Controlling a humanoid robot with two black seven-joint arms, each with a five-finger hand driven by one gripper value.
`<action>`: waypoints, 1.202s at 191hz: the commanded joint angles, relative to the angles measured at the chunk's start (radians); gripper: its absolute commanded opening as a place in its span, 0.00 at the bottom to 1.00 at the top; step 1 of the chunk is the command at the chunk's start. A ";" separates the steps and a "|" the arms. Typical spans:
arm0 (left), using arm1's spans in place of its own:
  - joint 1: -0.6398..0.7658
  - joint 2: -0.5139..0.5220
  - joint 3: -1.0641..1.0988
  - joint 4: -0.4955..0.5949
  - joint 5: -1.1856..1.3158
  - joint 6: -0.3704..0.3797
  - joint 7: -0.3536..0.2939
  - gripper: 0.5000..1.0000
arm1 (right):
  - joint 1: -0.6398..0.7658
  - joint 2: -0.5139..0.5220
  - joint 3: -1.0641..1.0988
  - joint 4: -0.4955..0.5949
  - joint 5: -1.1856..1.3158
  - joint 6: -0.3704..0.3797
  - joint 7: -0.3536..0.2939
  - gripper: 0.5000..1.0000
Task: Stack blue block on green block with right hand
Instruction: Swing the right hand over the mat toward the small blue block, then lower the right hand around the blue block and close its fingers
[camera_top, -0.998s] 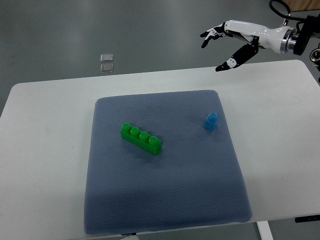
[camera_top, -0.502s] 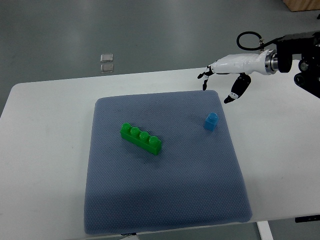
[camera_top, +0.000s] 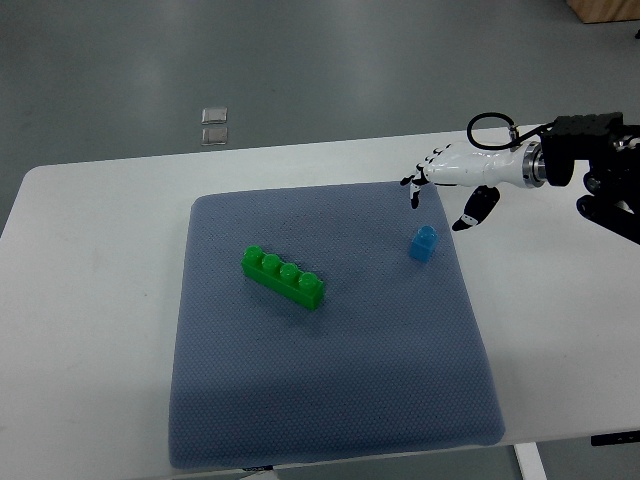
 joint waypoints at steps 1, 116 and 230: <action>0.000 0.000 0.000 0.000 0.000 0.000 0.000 1.00 | -0.012 0.022 0.000 -0.005 0.001 -0.030 0.000 0.82; 0.001 0.000 0.000 0.000 0.000 0.000 0.000 1.00 | -0.064 0.046 -0.005 -0.010 -0.030 -0.101 0.003 0.82; 0.000 0.000 0.000 0.000 0.000 0.000 0.000 1.00 | -0.087 0.071 -0.025 -0.051 -0.068 -0.165 -0.002 0.82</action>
